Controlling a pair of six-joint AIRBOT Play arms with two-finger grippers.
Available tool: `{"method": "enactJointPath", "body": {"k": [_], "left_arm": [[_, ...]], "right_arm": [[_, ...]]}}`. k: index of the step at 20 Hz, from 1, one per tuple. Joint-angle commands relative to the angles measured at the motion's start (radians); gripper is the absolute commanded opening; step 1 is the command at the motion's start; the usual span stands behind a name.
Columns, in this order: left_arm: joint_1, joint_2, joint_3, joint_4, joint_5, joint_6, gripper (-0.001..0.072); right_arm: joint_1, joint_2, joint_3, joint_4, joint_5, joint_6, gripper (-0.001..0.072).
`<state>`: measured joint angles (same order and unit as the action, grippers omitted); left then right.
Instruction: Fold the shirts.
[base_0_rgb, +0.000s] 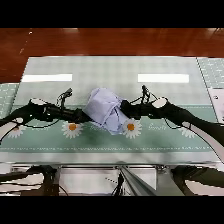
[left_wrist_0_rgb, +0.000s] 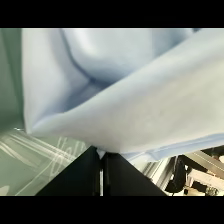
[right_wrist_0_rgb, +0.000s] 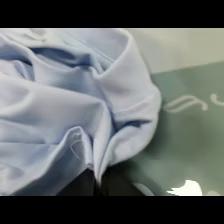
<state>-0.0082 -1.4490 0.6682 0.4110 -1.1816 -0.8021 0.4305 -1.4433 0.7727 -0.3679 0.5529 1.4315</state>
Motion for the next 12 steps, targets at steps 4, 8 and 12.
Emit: {"method": "enactJointPath", "body": {"k": [4, 8, 12], "left_arm": [[0.164, 0.2, 0.167, -0.001, -0.109, -0.092, 0.002], [0.317, 0.406, 0.392, -0.002, -0.174, -0.198, 0.0021], [0.345, 0.534, 0.66, -0.024, -0.128, -0.274, 0.0021]], "right_arm": [[-0.188, 0.245, 0.001, -0.179, 0.077, -0.025, 0.0034], [-0.381, 0.534, 0.002, -0.206, 0.138, -0.022, 0.0034], [-0.481, 0.768, 0.106, -0.211, 0.141, -0.022, 0.0033]]}}
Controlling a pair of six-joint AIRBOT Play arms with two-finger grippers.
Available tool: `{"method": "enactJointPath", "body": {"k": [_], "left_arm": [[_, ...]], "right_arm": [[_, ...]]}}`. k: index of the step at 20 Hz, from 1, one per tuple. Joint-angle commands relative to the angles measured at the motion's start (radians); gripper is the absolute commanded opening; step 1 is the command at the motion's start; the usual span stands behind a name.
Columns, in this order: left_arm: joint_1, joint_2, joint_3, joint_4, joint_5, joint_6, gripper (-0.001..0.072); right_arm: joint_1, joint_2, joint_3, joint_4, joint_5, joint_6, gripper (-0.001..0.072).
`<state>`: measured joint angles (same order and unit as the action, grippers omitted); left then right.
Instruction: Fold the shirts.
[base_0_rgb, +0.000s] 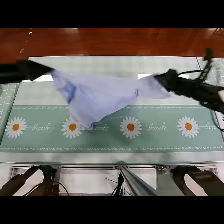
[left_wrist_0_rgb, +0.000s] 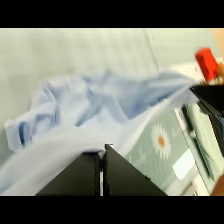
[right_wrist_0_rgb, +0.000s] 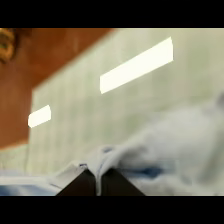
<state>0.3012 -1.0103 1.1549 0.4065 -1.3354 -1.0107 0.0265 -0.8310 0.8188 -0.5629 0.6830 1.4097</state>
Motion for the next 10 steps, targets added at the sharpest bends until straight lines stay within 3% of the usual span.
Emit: {"method": "enactJointPath", "body": {"k": [1, 4, 7, 10], "left_arm": [[0.036, 0.114, 0.252, -0.032, 0.031, -0.074, 0.0021], [0.036, 0.133, 0.505, -0.033, 0.034, -0.128, 0.002], [0.036, 0.132, 0.769, -0.024, 0.074, -0.129, 0.002], [0.036, 0.133, 0.975, 0.119, 0.098, -0.186, 0.002]], "right_arm": [[-0.093, 0.187, 0.109, -0.017, 0.015, 0.0, 0.0033], [-0.137, 0.235, 0.3, -0.027, 0.044, 0.0, 0.0033], [-0.17, 0.237, 0.471, -0.083, 0.083, 0.035, 0.0033], [-0.175, 0.237, 0.595, -0.157, 0.221, 0.128, 0.0033]]}}
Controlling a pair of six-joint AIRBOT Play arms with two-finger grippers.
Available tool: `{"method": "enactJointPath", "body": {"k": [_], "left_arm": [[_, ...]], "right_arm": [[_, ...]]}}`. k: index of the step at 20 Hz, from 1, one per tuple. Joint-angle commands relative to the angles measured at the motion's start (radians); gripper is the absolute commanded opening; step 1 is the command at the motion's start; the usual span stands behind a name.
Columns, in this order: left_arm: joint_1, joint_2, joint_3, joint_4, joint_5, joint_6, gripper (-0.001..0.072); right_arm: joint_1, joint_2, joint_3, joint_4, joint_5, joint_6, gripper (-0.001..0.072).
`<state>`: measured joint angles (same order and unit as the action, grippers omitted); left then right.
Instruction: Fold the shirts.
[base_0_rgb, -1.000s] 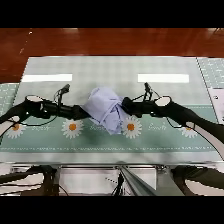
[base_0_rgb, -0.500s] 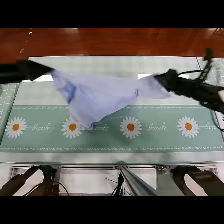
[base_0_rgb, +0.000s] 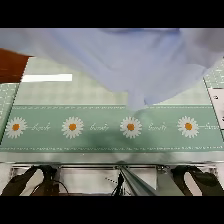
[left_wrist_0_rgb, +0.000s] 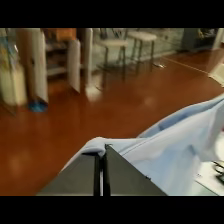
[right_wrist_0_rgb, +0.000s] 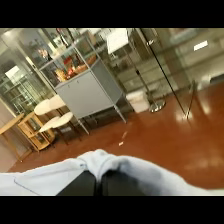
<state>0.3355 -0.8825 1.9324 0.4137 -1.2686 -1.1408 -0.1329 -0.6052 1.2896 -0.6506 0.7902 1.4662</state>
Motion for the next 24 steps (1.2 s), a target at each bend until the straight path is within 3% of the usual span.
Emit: {"method": "enactJointPath", "body": {"k": [1, 4, 9, 12, 15, 17, 21, 24], "left_arm": [[0.002, 0.015, 0.232, 0.188, 0.019, -0.097, 0.002], [0.002, 0.059, 0.227, 0.332, -0.1, -0.185, 0.002], [0.002, 0.067, 0.181, 0.34, -0.4, -0.296, 0.002], [0.001, 0.086, 0.102, 0.339, -0.486, -0.331, 0.002], [0.001, 0.095, -0.02, 0.339, -0.486, -0.332, 0.002], [0.001, 0.095, -0.136, 0.339, -0.455, -0.33, 0.002], [0.001, 0.076, -0.462, 0.339, -0.285, -0.274, 0.002], [0.0, -0.025, -0.65, 0.339, -0.113, -0.231, 0.002]], "right_arm": [[-0.016, 0.011, 0.163, -0.093, 0.177, 0.084, 0.0034], [-0.016, 0.011, 0.289, -0.216, 0.311, 0.143, 0.0033], [-0.016, 0.01, 0.456, -0.369, 0.337, 0.236, 0.0033], [-0.016, -0.013, 0.514, -0.504, 0.502, 0.294, 0.0032], [-0.016, -0.104, 0.515, -0.531, 0.782, 0.272, 0.0033], [-0.016, -0.199, 0.515, -0.539, 0.884, 0.226, 0.0033], [-0.013, -0.446, 0.515, -0.539, 0.942, 0.126, 0.0033], [-0.013, -0.668, 0.515, -0.537, 0.85, 0.103, 0.0033]]}}
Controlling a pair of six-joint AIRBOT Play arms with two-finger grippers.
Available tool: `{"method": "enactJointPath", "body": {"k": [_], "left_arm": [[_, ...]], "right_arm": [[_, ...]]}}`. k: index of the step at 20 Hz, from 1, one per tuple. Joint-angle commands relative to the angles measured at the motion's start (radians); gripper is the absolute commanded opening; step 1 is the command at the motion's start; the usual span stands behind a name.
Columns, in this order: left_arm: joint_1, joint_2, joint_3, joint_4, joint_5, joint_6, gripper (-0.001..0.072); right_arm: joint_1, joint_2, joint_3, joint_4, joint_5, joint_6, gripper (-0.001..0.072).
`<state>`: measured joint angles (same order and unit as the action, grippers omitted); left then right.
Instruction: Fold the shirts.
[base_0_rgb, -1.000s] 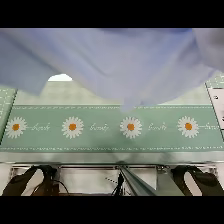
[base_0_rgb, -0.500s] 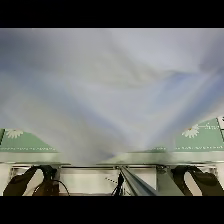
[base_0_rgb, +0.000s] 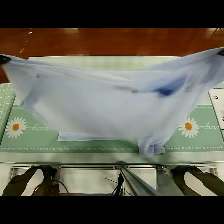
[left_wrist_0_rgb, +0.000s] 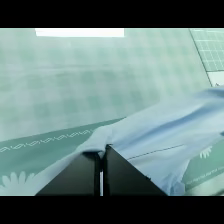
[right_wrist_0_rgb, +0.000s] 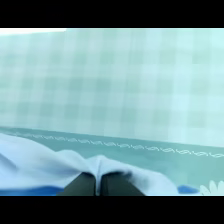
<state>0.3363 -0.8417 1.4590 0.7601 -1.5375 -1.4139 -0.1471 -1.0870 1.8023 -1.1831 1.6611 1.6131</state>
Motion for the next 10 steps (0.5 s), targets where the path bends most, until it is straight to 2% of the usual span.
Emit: {"method": "enactJointPath", "body": {"k": [1, 5, 8, 10], "left_arm": [[-0.004, -0.122, -0.204, -0.008, 0.185, 0.047, 0.0021], [-0.076, -0.392, -0.214, -0.048, 0.313, 0.1, 0.0021], [-0.134, -0.585, -0.214, -0.164, 0.441, 0.182, 0.0021], [-0.145, -0.687, -0.214, -0.252, 0.481, 0.183, 0.0022]], "right_arm": [[0.002, -0.255, 0.002, 0.002, -0.061, -0.043, 0.0033], [0.002, -0.498, 0.002, 0.107, -0.212, -0.05, 0.0033], [0.001, -0.627, 0.002, 0.148, -0.315, -0.05, 0.0034], [0.001, -0.685, 0.002, 0.157, -0.333, -0.05, 0.0035]]}}
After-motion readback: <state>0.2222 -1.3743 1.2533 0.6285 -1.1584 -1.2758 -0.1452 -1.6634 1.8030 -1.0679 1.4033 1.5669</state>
